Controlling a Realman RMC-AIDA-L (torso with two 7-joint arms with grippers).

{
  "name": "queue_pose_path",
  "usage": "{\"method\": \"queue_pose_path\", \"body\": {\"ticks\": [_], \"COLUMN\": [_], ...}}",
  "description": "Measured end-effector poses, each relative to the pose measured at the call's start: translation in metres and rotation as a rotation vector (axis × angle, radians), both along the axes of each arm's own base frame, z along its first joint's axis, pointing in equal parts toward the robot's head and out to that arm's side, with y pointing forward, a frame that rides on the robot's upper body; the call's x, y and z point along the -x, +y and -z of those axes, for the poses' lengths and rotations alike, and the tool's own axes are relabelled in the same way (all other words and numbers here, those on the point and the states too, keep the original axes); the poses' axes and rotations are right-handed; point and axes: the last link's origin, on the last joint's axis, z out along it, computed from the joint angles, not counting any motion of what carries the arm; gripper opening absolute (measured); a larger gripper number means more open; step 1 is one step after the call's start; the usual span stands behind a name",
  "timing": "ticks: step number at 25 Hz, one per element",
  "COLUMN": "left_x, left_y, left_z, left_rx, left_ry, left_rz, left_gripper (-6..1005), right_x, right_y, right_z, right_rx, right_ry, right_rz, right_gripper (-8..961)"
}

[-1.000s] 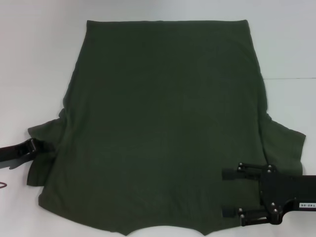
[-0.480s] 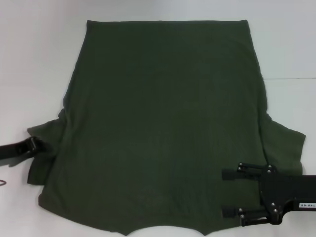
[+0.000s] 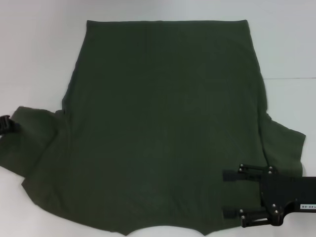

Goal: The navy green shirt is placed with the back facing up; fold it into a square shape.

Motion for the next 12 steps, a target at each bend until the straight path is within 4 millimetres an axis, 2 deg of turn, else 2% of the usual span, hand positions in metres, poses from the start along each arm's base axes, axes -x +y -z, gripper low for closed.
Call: {"method": "queue_pose_path", "body": {"ticks": [7, 12], "left_x": [-0.016, -0.037], "left_y": [0.015, 0.025], "left_z": [-0.023, -0.033], "left_rx": [0.054, 0.112], "left_ry": [0.068, 0.079], "left_rz": [0.022, 0.032], "left_gripper": [3, 3], "right_x": [-0.001, -0.001], "right_y": [-0.001, -0.001], "right_z": [0.000, 0.000], "right_rx": [0.001, 0.001], "right_ry": [0.000, 0.000], "right_rz": [0.008, 0.007], "right_gripper": [898, 898]}}
